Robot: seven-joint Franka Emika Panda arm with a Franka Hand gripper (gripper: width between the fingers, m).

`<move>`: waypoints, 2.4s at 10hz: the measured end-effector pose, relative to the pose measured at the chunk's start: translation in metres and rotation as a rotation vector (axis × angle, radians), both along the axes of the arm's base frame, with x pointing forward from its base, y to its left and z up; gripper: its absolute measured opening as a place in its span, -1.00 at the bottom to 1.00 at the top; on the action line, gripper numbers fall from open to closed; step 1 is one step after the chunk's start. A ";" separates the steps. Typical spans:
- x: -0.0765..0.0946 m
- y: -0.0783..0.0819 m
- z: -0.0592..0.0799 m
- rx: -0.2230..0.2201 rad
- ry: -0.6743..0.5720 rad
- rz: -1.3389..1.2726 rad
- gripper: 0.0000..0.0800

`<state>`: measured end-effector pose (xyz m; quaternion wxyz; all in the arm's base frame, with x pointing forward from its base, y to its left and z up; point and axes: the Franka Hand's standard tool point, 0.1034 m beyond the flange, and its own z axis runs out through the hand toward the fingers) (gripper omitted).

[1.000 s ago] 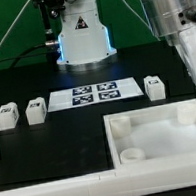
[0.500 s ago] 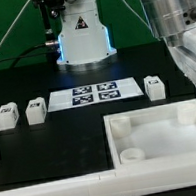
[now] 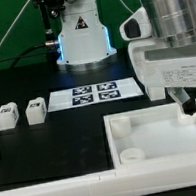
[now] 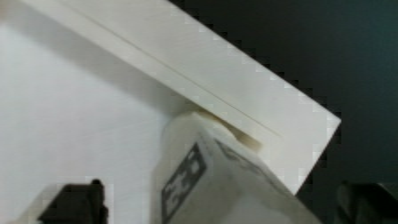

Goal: Assemble one leg

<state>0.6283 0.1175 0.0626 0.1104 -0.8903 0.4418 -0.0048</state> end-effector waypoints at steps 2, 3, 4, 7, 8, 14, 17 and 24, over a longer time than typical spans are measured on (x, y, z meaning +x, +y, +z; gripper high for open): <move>0.003 0.001 -0.001 -0.090 -0.053 0.349 0.62; 0.005 0.002 0.000 -0.123 -0.071 0.472 0.62; 0.006 0.004 0.001 -0.166 -0.097 0.656 0.62; 0.006 0.001 0.000 -0.170 -0.103 0.709 0.30; 0.005 0.002 0.000 -0.159 -0.093 0.634 0.30; 0.004 0.000 -0.001 -0.070 0.015 -0.064 -0.27; 0.003 0.004 -0.002 0.039 0.093 -0.593 -0.27; 0.003 0.001 -0.003 0.103 0.143 -0.903 -0.27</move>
Offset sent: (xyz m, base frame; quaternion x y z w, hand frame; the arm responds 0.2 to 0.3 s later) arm 0.0112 0.0060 0.0093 -0.0680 0.0510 -0.4276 0.9000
